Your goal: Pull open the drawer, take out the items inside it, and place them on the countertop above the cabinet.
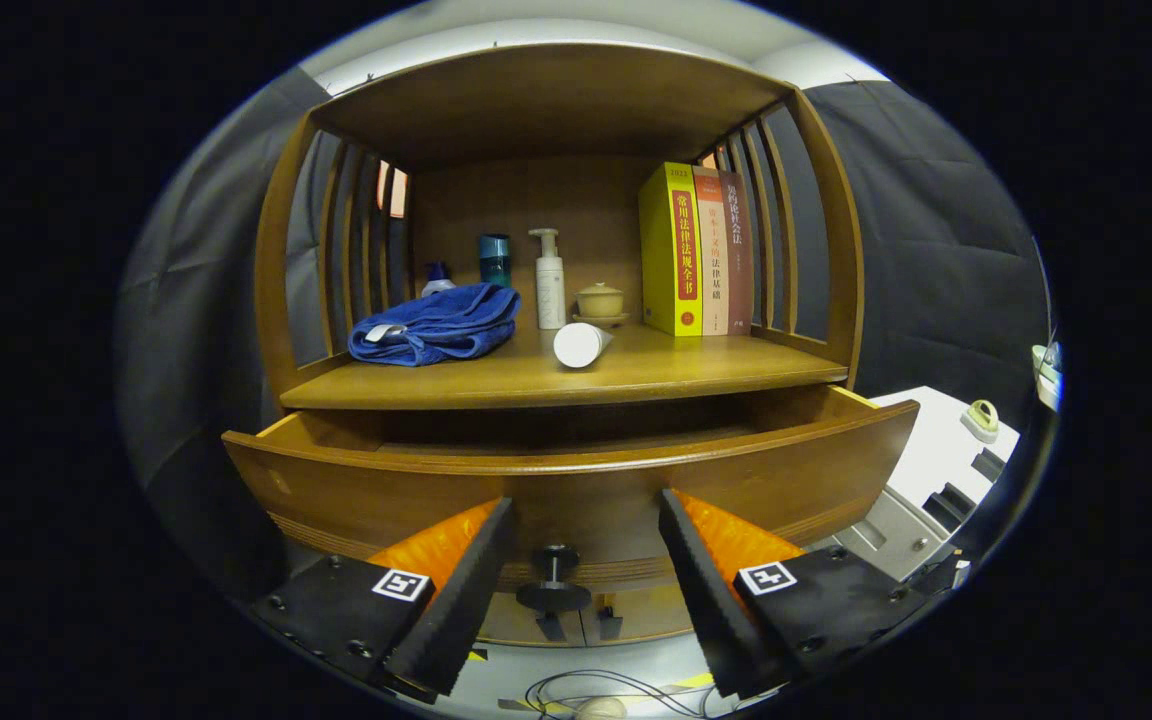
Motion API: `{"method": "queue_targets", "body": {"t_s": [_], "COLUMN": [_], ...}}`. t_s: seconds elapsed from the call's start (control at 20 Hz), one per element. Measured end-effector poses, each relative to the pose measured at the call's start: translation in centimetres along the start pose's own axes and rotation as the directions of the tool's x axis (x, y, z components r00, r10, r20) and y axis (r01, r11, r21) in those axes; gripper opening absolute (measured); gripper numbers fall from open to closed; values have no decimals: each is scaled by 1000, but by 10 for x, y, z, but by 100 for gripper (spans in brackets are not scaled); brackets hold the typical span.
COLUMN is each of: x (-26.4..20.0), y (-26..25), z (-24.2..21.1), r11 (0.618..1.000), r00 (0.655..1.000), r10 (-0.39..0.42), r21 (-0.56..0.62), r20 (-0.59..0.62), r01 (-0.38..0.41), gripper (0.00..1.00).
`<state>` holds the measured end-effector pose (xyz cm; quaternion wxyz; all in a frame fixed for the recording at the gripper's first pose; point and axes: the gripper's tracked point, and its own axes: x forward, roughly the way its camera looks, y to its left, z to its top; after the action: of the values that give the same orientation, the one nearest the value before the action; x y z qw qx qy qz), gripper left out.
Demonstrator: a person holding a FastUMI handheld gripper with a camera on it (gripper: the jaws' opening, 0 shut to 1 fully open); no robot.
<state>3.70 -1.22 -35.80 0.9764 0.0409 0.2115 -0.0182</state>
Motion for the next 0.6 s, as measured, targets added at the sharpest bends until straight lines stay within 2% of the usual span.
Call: {"method": "queue_targets", "body": {"t_s": [0.6], "x": [58], "y": [3], "z": [-3], "r11": [1000], "r00": [999], "r10": [-11], "r21": [20], "r20": [-43], "r01": [11], "gripper": [97]}}
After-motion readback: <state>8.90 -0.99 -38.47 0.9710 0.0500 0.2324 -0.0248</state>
